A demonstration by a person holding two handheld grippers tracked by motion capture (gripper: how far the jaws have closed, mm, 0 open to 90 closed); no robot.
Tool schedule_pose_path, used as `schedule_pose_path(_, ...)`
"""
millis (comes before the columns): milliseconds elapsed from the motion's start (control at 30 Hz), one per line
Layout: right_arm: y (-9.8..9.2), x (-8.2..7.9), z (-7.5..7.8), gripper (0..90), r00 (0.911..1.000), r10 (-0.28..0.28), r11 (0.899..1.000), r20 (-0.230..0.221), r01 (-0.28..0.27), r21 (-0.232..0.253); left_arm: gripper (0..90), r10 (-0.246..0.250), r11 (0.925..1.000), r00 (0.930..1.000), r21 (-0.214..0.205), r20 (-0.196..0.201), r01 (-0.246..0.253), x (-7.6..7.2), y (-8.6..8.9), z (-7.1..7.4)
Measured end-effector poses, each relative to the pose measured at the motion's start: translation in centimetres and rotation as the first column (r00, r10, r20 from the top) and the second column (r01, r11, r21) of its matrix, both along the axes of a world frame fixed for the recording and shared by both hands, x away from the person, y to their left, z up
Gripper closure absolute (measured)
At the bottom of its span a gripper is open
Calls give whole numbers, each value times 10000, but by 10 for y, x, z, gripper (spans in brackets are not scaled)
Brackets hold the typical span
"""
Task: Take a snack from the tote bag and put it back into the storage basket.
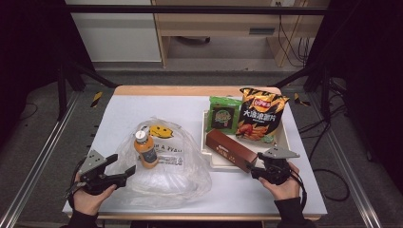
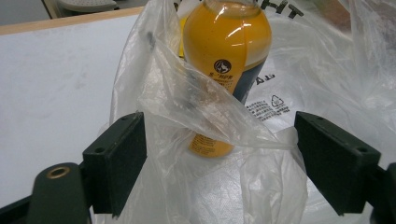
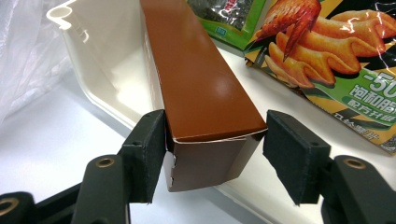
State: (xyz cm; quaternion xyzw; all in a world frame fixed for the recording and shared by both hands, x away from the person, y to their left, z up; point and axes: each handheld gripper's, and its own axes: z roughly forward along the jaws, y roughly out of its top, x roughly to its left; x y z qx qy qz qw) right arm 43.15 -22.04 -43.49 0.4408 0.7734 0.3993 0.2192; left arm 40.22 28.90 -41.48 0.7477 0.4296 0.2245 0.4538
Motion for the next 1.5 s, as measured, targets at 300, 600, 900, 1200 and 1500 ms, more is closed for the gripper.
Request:
schedule_pose_path(300, -2, 4, -1, 391, 9994, -328, 9994, 53, 329, -110, 178, -35, 10000, 9999, 4, -98, 35, 1, 0, -2)
schedule_pose_path(600, -3, 8, -8, 564, 9963, -852, 9951, 143, 858, -501, 178, -37, 10000, 9999, -64, -112, 36, 1, 1, -2)
schedule_pose_path(900, -3, 11, -17, 643, 9929, -1186, 9910, 100, 1189, -621, 178, -42, 10000, 9999, -37, -122, 42, 1, 1, -2)
schedule_pose_path(1200, -4, 17, -21, 687, 9856, -1667, 9828, 288, 1685, -758, 178, -46, 10000, 9998, -15, -197, 46, 2, 0, -4)
schedule_pose_path(1500, -4, 23, -26, 692, 9782, -2029, 9741, 436, 2062, -928, 178, -58, 10000, 9997, -5, -232, 58, 2, 0, -5)
